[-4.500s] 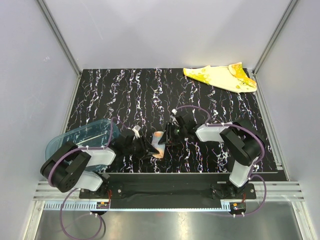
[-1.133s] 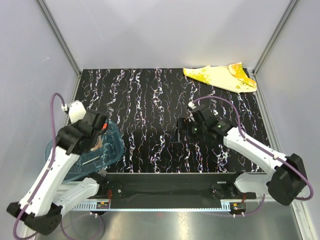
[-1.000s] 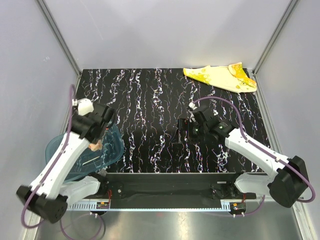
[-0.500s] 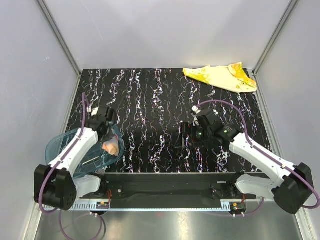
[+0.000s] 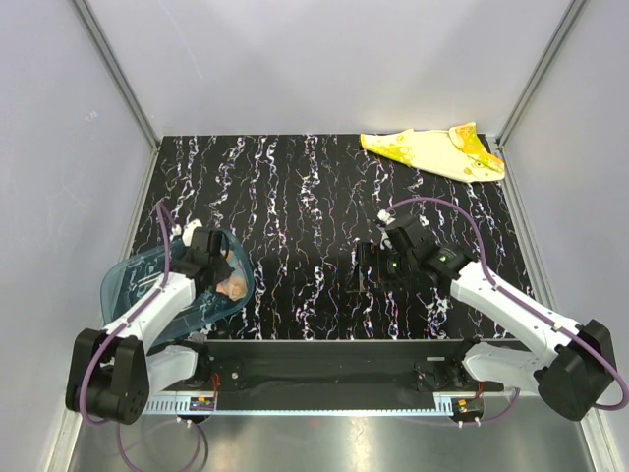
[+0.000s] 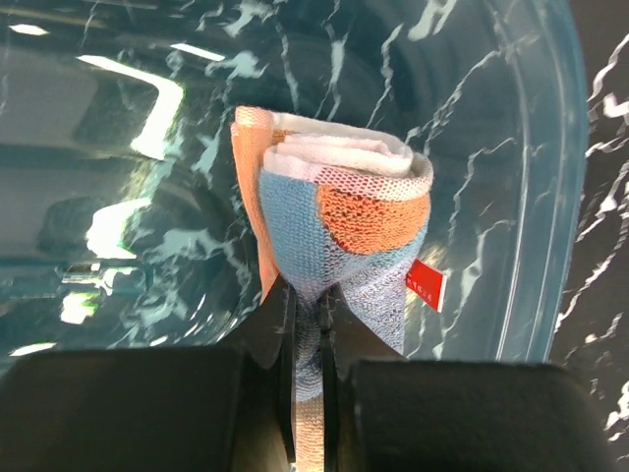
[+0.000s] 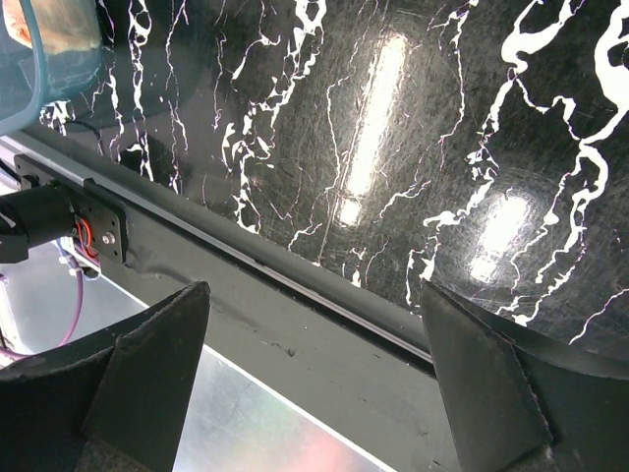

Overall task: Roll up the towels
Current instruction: Place the rolled towel into the container

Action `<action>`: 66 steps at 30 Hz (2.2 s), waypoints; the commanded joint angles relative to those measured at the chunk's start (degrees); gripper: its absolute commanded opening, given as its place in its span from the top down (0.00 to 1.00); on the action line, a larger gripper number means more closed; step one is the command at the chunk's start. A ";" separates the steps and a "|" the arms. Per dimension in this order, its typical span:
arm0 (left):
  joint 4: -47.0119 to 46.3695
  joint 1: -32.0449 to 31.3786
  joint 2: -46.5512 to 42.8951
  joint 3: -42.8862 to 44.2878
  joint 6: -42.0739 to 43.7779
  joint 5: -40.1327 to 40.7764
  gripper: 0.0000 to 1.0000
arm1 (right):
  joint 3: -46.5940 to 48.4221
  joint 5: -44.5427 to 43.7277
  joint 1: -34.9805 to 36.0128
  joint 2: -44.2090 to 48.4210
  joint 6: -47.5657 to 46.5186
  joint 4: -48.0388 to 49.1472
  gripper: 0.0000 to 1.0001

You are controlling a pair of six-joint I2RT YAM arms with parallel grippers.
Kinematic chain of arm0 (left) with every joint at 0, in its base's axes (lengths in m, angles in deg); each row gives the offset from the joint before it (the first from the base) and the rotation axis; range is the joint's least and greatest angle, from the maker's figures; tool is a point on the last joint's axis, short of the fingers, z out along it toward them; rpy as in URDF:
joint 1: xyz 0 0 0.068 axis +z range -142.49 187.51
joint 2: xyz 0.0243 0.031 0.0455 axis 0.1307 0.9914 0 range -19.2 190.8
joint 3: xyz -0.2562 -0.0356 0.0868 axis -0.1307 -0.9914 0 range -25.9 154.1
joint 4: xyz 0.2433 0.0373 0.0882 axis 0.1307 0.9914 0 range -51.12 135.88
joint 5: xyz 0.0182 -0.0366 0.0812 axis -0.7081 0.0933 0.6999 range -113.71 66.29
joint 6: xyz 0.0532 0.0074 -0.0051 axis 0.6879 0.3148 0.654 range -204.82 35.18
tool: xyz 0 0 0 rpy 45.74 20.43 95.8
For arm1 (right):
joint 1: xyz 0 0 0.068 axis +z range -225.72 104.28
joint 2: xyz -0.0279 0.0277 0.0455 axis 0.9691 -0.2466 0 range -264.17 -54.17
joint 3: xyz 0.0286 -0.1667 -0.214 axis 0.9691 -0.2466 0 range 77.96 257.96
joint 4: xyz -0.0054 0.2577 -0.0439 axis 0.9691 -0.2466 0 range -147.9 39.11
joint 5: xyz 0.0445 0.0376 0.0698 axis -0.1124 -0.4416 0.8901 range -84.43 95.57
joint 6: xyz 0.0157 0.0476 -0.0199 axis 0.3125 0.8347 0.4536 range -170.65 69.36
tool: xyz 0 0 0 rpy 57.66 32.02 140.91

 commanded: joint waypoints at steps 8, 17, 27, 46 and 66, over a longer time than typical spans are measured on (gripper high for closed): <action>-8.15 2.01 -1.50 -3.25 -3.11 -2.57 0.45 | 1.24 0.52 -0.24 -2.35 -0.98 1.11 0.05; -9.28 3.07 -0.36 -3.86 -3.89 -4.77 0.46 | 2.91 0.96 -0.25 -4.10 -1.07 0.93 0.05; -16.48 5.00 11.05 -1.84 -13.20 -10.30 0.78 | 5.37 0.52 -0.33 -8.24 -1.68 1.11 0.05; -26.33 25.73 28.47 9.67 -29.03 -12.51 0.88 | 9.76 0.61 -0.25 -17.81 -3.88 2.16 0.05; -23.35 21.61 28.30 16.71 -29.55 -13.47 0.39 | 11.88 0.26 -0.24 -18.80 -3.27 1.73 0.05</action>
